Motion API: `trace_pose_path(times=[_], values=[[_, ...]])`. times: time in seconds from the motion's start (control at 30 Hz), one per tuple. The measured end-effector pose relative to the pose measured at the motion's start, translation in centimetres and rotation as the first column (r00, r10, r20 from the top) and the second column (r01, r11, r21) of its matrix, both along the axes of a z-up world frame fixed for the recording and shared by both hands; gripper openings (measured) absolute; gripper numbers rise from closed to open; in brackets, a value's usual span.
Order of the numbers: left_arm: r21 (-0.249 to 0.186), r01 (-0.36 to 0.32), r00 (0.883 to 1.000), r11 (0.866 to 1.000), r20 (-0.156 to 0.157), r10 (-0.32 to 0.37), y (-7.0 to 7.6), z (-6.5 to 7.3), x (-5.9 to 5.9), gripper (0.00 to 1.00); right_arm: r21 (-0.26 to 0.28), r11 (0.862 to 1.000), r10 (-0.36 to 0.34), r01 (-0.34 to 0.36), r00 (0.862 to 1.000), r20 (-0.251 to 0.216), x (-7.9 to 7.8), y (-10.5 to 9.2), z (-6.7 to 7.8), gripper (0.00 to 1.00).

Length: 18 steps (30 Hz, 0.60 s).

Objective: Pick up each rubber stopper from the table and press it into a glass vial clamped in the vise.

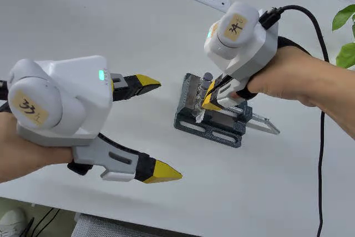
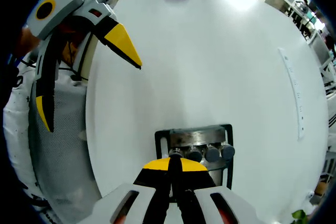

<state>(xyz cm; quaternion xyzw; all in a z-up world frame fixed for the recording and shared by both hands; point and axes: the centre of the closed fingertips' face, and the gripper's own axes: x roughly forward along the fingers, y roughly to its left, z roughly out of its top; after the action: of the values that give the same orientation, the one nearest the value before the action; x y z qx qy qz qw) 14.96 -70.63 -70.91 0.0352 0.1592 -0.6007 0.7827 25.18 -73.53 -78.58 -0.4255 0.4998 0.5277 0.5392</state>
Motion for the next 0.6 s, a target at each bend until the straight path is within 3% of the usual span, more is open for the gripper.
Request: trace_pose_path(times=[0.23,0.47,0.6], values=[[-0.001,0.003,1.0,1.0,0.002,-0.003,-0.4,0.26,0.05,0.88,0.003,1.0,-0.008,0.008,1.0,-0.006,0.04,0.03,-0.02,0.0],[-0.001,0.01,1.0,1.0,0.008,-0.01,-0.67,0.51,0.07,0.88,-0.034,0.999,0.011,-0.01,1.0,0.01,0.23,0.17,-0.23,0.0],[0.006,0.016,1.0,1.0,0.018,-0.016,-0.61,0.85,-0.16,0.88,-0.009,1.0,-0.011,0.011,1.0,-0.006,0.36,0.09,-0.14,0.0]])
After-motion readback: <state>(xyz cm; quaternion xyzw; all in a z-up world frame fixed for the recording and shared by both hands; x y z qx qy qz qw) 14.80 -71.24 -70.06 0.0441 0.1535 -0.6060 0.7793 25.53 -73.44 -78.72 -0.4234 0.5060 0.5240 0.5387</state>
